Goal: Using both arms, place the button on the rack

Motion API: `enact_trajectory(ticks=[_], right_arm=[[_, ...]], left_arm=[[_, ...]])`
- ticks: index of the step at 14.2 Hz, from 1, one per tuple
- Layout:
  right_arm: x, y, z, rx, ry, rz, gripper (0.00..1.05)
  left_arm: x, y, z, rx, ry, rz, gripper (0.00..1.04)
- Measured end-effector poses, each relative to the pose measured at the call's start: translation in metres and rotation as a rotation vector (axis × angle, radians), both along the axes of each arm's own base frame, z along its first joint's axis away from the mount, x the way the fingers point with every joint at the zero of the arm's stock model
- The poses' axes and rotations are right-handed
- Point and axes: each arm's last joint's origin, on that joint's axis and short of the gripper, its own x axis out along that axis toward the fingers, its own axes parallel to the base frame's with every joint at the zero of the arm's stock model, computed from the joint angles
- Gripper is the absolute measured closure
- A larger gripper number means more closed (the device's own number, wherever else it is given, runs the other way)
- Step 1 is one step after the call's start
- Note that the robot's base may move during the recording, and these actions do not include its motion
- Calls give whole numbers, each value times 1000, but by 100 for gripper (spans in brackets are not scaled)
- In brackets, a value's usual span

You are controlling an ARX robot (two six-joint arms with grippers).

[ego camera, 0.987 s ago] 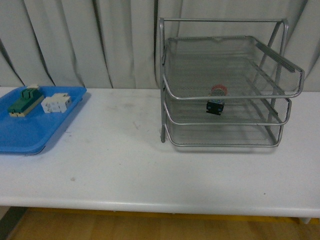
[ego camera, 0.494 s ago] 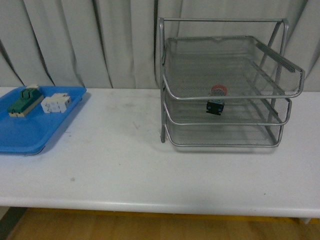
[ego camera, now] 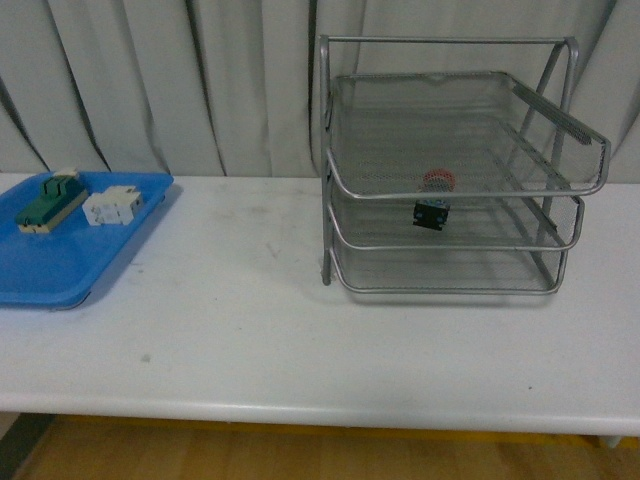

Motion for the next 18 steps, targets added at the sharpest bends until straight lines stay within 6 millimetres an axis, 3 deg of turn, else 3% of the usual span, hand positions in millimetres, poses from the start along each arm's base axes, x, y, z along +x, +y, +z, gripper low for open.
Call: enact_trajectory(ticks=[13, 18], right_arm=[[-29, 0, -3, -1, 12, 0, 103], [-29, 0, -2, -2, 0, 0, 103]], left_arm=[[0, 0, 0, 0, 0, 2, 7], [0, 0, 0, 0, 0, 0, 7]])
